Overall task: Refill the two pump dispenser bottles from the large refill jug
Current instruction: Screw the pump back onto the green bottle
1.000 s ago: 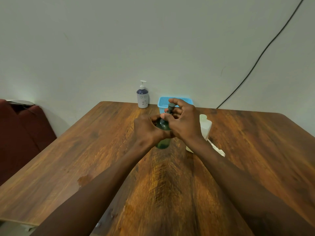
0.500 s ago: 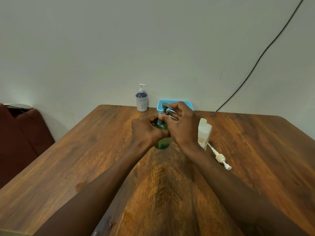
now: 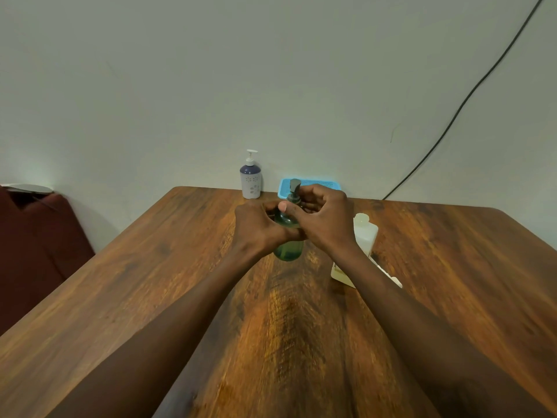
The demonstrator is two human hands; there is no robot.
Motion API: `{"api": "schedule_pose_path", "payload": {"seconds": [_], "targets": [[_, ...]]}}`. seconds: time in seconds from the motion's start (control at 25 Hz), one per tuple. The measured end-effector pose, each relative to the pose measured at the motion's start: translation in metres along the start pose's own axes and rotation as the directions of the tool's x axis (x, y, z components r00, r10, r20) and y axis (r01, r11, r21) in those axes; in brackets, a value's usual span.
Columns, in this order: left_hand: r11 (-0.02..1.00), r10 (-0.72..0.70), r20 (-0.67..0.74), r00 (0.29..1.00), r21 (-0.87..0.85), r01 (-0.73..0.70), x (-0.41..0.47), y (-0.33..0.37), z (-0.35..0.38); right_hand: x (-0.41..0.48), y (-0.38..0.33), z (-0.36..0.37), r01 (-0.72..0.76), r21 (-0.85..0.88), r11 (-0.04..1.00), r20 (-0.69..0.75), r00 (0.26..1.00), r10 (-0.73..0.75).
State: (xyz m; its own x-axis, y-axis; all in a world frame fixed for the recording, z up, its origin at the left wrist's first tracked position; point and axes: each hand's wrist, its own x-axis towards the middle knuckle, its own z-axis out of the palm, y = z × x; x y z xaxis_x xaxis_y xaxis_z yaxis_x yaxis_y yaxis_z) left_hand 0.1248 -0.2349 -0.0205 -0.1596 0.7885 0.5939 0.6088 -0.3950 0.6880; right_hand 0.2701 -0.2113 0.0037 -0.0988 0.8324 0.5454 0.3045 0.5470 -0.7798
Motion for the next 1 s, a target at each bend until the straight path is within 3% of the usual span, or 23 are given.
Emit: {"api": "schedule_pose_path", "payload": {"seconds": [0.36, 0.52, 1.0], "targets": [[0.995, -0.027, 0.088, 0.996, 0.094, 0.019, 0.056, -0.018, -0.001, 0.05, 0.016, 0.03, -0.003, -0.083, 0.997, -0.088, 0.996, -0.004], [0.98, -0.058, 0.032, 0.998, 0.191, 0.051, 0.106, -0.044, 0.014, 0.096, 0.029, 0.049, -0.044, -0.088, 0.995, -0.142, 0.989, 0.031], [0.987, -0.116, -0.019, 0.993, 0.107, 0.117, 0.218, -0.124, 0.08, 0.206, 0.098, 0.106, -0.111, -0.122, 0.986, -0.265, 0.961, 0.075]]}}
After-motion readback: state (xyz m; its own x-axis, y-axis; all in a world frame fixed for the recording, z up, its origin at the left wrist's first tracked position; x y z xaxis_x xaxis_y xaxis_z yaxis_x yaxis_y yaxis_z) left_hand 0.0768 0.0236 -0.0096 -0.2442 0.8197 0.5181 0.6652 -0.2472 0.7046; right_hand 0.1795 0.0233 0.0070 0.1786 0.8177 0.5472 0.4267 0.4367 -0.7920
